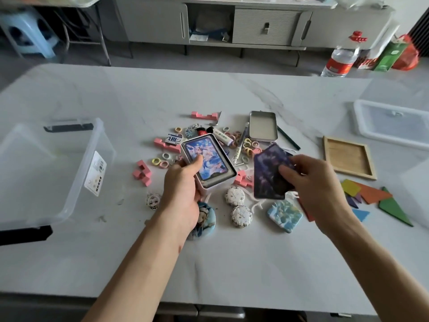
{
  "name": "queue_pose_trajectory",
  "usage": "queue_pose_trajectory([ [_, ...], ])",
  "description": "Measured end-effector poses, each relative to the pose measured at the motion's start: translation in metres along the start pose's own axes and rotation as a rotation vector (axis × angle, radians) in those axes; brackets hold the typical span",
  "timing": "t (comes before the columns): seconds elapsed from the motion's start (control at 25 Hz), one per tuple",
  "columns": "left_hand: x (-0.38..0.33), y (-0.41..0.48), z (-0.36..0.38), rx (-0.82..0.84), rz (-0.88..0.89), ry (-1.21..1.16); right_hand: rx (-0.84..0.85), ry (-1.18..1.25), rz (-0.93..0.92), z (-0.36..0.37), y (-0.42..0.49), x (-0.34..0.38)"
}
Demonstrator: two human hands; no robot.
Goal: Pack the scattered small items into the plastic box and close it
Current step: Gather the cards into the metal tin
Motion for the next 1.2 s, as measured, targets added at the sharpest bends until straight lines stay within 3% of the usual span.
queue_pose_trajectory([
  [0.08, 0.006, -0.006, 0.01, 0.074, 0.003, 0.08, 0.006, 0.32, -0.014, 0.0, -0.004, 0.01],
  [0.12, 0.009, -0.01, 0.016, 0.135, 0.002, 0.119, 0.023, 0.369, -0.037, 0.005, -0.006, 0.015],
  [0.2, 0.018, -0.019, 0.032, 0.251, -0.011, 0.177, 0.011, 0.275, -0.091, 0.012, -0.006, 0.018],
  [0.32, 0.027, -0.024, 0.042, 0.299, -0.02, 0.196, -0.016, 0.201, -0.08, 0.018, -0.003, 0.017],
  [0.72, 0.03, -0.026, 0.05, 0.297, -0.033, 0.135, -0.049, 0.214, -0.049, 0.018, -0.007, 0.015],
  [0.84, 0.029, -0.027, 0.05, 0.257, -0.015, 0.137, -0.112, 0.06, -0.058, 0.013, -0.011, 0.017],
  [1.0, 0.03, -0.025, 0.049, 0.248, -0.028, 0.135, 0.016, 0.063, -0.016, 0.015, -0.012, 0.019],
  [1.2, 0.031, -0.025, 0.048, 0.28, -0.028, 0.149, -0.023, -0.172, -0.047, 0.014, -0.013, 0.02],
])
Point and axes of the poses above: each hand's wrist, its own y-axis towards the middle knuckle, its own z-axis out of the palm, x = y × z, the point moved 4 cm from there along y, towards the middle knuckle, and after that the axes turned 1 degree about -z, right-handed, at the moved point
